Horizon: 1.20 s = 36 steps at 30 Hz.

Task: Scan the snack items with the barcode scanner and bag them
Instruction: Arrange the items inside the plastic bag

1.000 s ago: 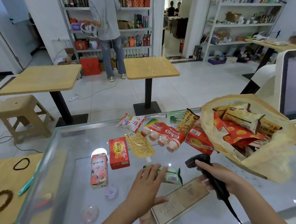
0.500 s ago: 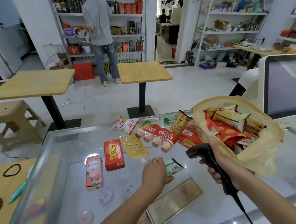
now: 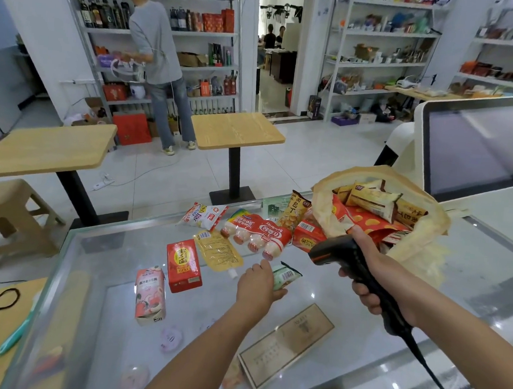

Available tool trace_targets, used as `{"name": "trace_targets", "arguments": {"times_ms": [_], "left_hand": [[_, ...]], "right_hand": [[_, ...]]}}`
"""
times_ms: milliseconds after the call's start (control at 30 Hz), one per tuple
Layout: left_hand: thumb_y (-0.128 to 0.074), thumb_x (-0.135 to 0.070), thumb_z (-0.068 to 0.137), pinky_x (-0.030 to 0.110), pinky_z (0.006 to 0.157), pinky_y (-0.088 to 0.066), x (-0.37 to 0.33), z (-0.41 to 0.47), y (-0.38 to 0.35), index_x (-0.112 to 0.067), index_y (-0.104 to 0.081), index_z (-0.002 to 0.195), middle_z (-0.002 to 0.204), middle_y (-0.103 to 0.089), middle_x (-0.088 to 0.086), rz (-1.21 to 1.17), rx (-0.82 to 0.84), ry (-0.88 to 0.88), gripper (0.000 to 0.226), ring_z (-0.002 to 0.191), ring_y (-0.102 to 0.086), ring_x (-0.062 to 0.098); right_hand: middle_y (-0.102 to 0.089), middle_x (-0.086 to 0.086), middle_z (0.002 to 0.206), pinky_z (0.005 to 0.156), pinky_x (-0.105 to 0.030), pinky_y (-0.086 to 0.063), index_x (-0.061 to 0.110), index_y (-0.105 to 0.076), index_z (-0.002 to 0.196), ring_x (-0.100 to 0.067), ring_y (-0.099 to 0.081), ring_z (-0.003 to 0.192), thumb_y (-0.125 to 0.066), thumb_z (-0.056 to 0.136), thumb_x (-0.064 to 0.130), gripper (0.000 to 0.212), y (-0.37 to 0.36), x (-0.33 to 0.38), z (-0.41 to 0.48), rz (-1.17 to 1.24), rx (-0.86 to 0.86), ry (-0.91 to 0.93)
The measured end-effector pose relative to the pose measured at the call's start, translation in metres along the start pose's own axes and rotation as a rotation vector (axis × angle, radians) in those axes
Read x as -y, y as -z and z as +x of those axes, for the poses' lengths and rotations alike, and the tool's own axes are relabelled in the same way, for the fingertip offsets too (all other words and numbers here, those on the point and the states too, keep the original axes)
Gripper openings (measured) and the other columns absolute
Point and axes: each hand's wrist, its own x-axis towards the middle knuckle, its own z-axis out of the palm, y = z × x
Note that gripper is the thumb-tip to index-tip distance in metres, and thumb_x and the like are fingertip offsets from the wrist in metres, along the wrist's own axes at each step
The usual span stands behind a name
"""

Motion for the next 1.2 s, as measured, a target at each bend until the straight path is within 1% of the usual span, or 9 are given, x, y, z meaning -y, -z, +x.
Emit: {"name": "trace_targets", "arguments": {"times_ms": [233,433,567,833,1033,1200], "left_hand": [[-0.062,-0.054,0.083,0.032,0.077,-0.047,0.001,-0.001,-0.002,-0.009,-0.038,0.126,0.118,-0.056,0.010,-0.005,-0.019,0.001,0.066,0.105,-0.056,0.023],[-0.062,-0.055,0.082,0.033,0.078,-0.048,0.002,0.000,-0.003,-0.008,-0.035,0.132,0.120,-0.055,0.011,0.002,-0.012,-0.010,0.074,0.107,-0.055,0.024],[-0.062,-0.055,0.082,0.033,0.079,-0.048,0.003,0.000,-0.005,-0.008,-0.033,0.135,0.120,-0.055,0.011,-0.001,-0.017,-0.008,0.076,0.107,-0.055,0.024],[-0.062,-0.055,0.082,0.033,0.079,-0.049,0.003,0.001,-0.005,-0.010,-0.034,0.134,0.121,-0.056,0.010,-0.006,-0.004,0.016,0.075,0.108,-0.056,0.024],[-0.062,-0.056,0.082,0.033,0.076,-0.048,0.002,0.001,-0.006,-0.010,-0.037,0.129,0.119,-0.056,0.010,-0.004,-0.014,0.016,0.070,0.107,-0.056,0.024],[-0.061,-0.055,0.083,0.033,0.078,-0.049,0.004,0.000,-0.007,-0.010,-0.035,0.132,0.120,-0.055,0.010,-0.004,-0.028,-0.010,0.071,0.107,-0.056,0.024]], "right_hand": [[-0.042,-0.004,0.051,0.038,-0.021,-0.029,0.005,-0.056,0.090,-0.014,-0.035,0.038,-0.032,0.079,0.079,0.079,0.001,0.002,-0.016,0.001,-0.009,0.020],[-0.041,-0.003,0.050,0.036,-0.021,-0.029,0.006,-0.055,0.088,-0.014,-0.034,0.037,-0.035,0.070,0.084,0.082,0.005,0.000,-0.031,0.008,-0.010,0.009],[-0.040,-0.003,0.049,0.035,-0.021,-0.028,0.006,-0.053,0.089,-0.014,-0.033,0.037,-0.035,0.071,0.083,0.081,0.008,-0.002,-0.039,0.025,-0.015,-0.003],[-0.040,-0.002,0.049,0.034,-0.019,-0.029,0.004,-0.054,0.093,-0.013,-0.033,0.035,-0.034,0.075,0.081,0.082,0.011,-0.005,-0.051,0.051,-0.010,-0.006],[-0.041,-0.003,0.049,0.034,-0.019,-0.030,0.003,-0.056,0.097,-0.013,-0.034,0.034,-0.034,0.075,0.081,0.083,0.012,-0.002,-0.057,0.059,-0.004,-0.002],[-0.040,-0.003,0.049,0.033,-0.019,-0.029,0.004,-0.053,0.095,-0.012,-0.033,0.033,-0.035,0.074,0.081,0.082,0.015,-0.001,-0.063,0.076,0.004,-0.009]]}}
